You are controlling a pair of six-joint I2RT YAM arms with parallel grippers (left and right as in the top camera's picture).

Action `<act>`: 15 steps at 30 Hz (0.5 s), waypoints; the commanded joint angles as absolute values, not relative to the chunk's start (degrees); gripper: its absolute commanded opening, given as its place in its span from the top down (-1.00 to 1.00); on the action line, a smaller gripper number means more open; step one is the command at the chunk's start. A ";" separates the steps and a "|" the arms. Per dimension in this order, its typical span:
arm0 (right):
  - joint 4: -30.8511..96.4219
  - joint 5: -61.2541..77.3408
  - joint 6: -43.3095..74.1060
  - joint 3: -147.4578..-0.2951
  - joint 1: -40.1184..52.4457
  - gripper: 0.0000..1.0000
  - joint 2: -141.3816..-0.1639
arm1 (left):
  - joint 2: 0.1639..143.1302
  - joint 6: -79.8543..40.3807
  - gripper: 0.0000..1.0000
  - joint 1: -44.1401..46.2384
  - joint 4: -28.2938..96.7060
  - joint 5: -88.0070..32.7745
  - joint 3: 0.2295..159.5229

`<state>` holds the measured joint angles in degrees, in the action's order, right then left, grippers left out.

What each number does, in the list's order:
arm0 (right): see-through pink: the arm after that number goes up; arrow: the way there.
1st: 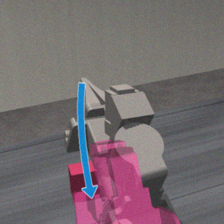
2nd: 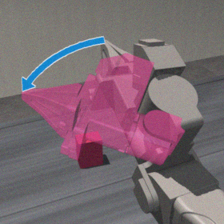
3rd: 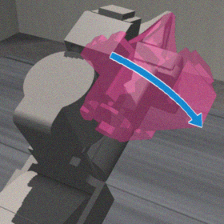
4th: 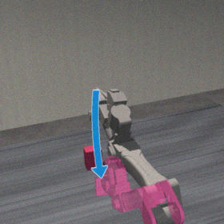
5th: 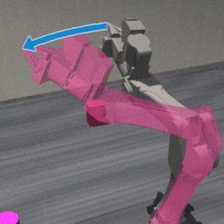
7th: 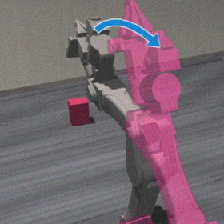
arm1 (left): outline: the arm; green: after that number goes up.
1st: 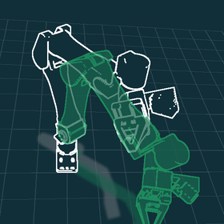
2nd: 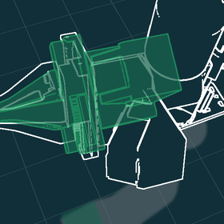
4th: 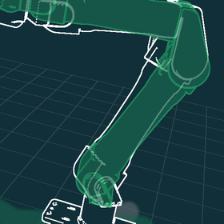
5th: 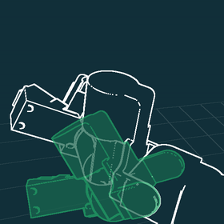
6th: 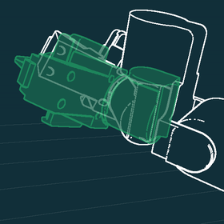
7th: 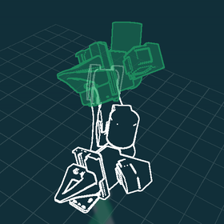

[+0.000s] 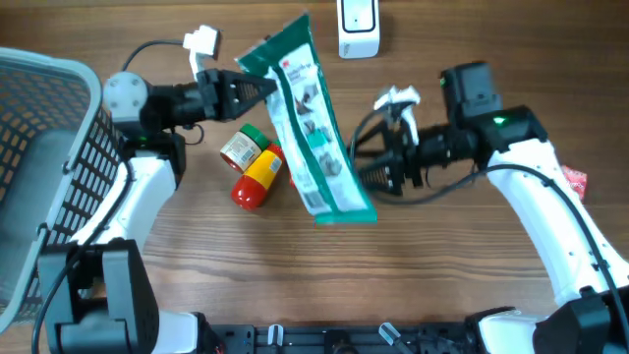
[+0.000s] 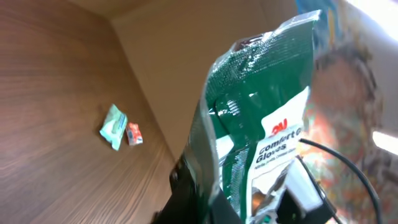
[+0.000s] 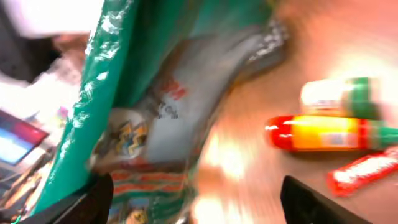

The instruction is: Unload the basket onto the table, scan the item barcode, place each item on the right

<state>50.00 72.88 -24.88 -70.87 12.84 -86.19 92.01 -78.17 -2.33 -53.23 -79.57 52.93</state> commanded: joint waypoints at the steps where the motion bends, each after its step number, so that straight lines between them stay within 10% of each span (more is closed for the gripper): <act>1: 44.18 58.30 -4.80 -71.46 12.32 -0.76 -86.04 | 91.61 -78.43 0.92 -3.38 -47.75 -73.38 53.25; 15: 30.92 46.50 -4.16 -71.44 8.14 -0.99 -88.12 | 88.18 -80.29 0.92 0.80 -24.12 -41.58 53.25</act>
<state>31.62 42.17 -0.36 -70.87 10.04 -86.24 91.83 -79.40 -1.37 -26.57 -48.18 52.97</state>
